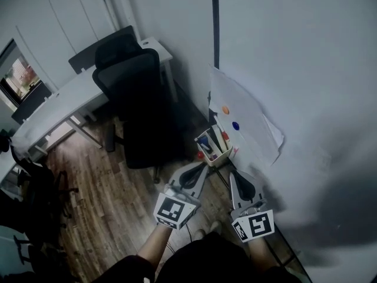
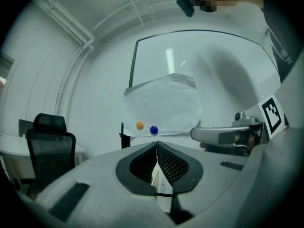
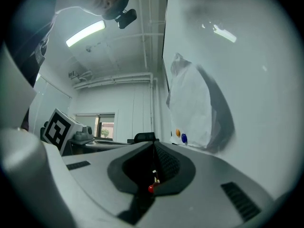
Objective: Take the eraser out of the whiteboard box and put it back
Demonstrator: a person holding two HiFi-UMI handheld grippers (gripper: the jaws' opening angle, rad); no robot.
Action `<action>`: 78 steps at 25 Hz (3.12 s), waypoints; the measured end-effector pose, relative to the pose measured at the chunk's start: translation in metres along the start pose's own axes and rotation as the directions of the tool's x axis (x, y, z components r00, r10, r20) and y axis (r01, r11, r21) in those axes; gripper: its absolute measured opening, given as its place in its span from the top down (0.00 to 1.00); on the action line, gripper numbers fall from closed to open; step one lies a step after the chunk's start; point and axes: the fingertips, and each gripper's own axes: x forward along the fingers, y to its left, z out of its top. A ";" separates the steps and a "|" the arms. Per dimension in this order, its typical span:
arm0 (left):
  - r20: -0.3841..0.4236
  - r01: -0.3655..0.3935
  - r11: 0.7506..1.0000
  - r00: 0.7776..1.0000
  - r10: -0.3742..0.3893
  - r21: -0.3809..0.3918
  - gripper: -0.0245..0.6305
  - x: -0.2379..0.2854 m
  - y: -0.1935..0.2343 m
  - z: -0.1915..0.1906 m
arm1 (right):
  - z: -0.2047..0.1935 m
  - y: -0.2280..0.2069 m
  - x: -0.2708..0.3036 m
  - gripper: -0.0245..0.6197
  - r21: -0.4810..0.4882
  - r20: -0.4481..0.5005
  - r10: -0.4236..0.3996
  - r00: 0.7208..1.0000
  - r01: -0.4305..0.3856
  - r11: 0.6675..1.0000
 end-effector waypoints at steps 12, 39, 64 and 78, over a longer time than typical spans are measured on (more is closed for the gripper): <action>-0.072 0.079 0.993 0.995 -0.072 0.093 0.96 0.054 0.026 -0.009 | -0.018 -0.016 0.038 0.96 0.033 0.011 -0.016 1.000 0.016 0.999; -0.343 0.370 0.922 0.886 -0.314 0.112 0.87 0.114 0.066 -0.067 | -0.056 -0.048 0.089 0.96 0.114 -0.010 -0.255 0.967 0.255 0.960; -0.646 0.560 0.822 0.591 -0.483 -0.102 0.53 0.159 0.073 -0.125 | -0.067 -0.060 0.082 0.96 0.106 -0.028 -0.313 0.949 0.314 0.943; -0.662 0.592 0.794 0.543 -0.517 -0.135 0.53 0.164 0.066 -0.132 | -0.074 -0.069 0.078 0.96 0.108 -0.039 -0.348 0.937 0.350 0.930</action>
